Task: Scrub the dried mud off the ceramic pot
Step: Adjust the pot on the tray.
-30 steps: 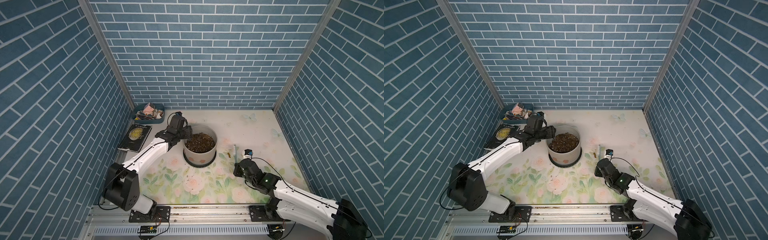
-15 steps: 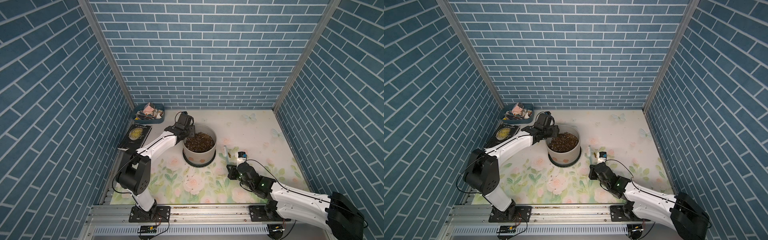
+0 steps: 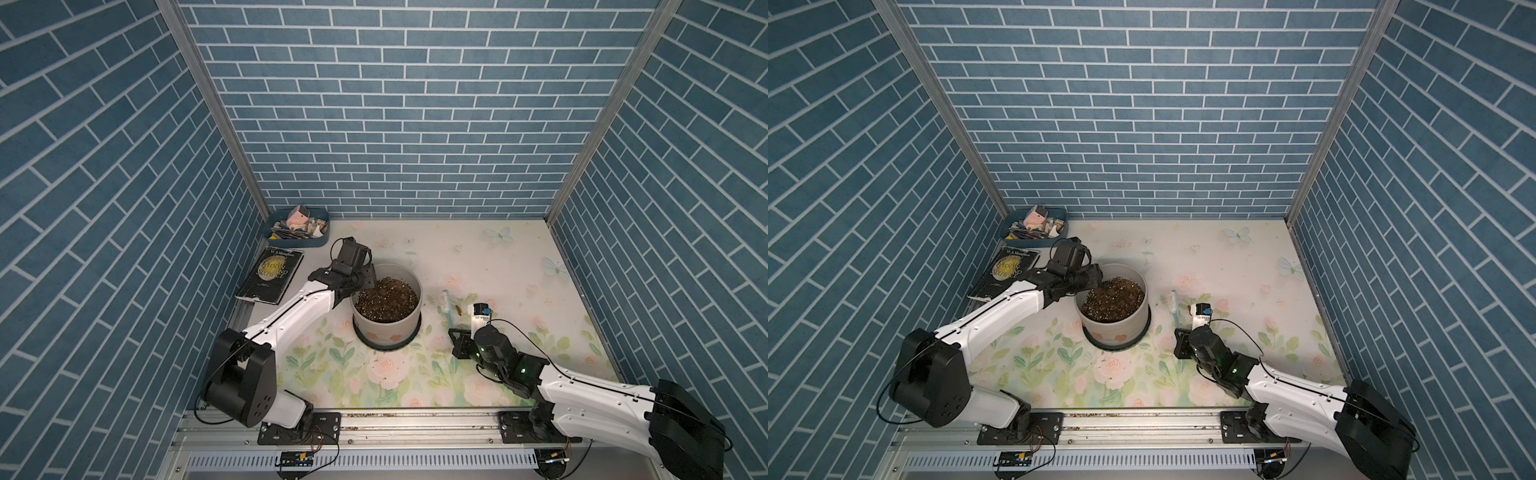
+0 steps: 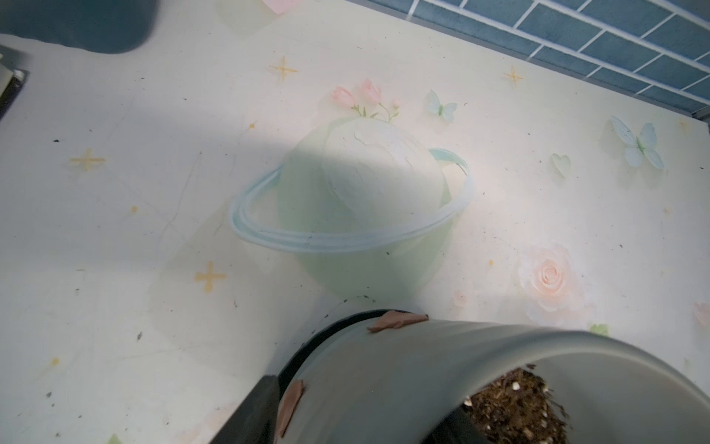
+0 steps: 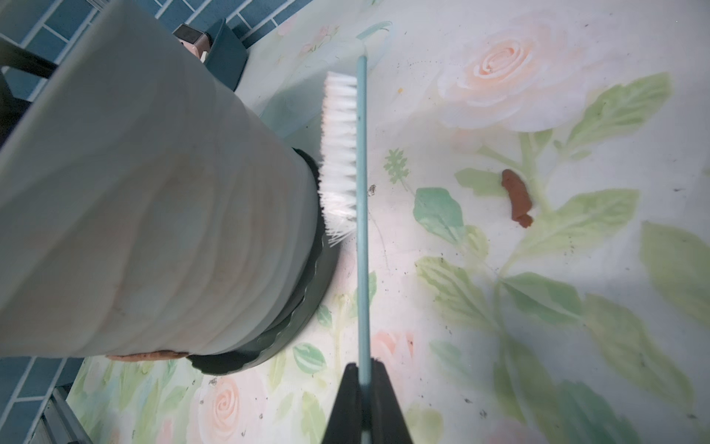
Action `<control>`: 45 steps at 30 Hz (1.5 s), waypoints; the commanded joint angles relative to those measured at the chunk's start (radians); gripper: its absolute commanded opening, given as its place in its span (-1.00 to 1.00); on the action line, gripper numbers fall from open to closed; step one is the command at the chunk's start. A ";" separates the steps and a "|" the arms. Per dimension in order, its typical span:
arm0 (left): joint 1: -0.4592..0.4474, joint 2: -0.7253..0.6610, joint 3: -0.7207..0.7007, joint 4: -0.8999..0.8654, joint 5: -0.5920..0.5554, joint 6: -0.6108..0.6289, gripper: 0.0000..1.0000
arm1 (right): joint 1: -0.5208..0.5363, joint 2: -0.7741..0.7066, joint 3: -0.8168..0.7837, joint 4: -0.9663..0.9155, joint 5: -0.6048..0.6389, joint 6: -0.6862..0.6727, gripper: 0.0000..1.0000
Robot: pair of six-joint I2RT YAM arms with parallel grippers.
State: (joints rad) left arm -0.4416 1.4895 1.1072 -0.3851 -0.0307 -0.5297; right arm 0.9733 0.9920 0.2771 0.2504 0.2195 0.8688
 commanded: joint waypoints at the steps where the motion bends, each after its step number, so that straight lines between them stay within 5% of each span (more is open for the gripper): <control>1: -0.011 0.055 0.114 0.060 0.026 0.029 0.26 | 0.016 -0.014 -0.019 0.018 0.004 0.027 -1.00; 9: -0.011 0.108 0.128 0.034 -0.007 0.090 0.27 | 0.021 -0.063 -0.045 0.001 0.025 0.032 -1.00; 12: -0.014 0.066 0.133 0.028 0.018 0.117 0.54 | 0.021 -0.055 -0.049 0.010 0.020 0.033 -1.00; 16: -0.015 0.022 0.166 0.003 0.021 0.173 0.67 | 0.021 -0.047 -0.041 0.009 0.016 0.023 -1.00; 29: -0.055 0.151 0.266 -0.147 -0.025 0.325 0.61 | 0.021 -0.101 -0.048 -0.021 0.021 0.025 -1.00; 34: -0.068 0.183 0.258 -0.152 -0.070 0.320 0.52 | 0.021 -0.126 -0.055 -0.035 0.025 0.033 -1.00; 39: -0.069 0.182 0.239 -0.150 -0.121 0.294 0.18 | 0.021 -0.140 -0.058 -0.047 0.028 0.035 -1.00; 45: -0.069 0.127 0.189 -0.154 -0.165 0.264 -0.01 | 0.021 -0.146 -0.056 -0.054 0.029 0.038 -1.00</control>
State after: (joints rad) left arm -0.5087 1.6478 1.3281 -0.5106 -0.1505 -0.2333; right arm 0.9882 0.8593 0.2298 0.2138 0.2283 0.8917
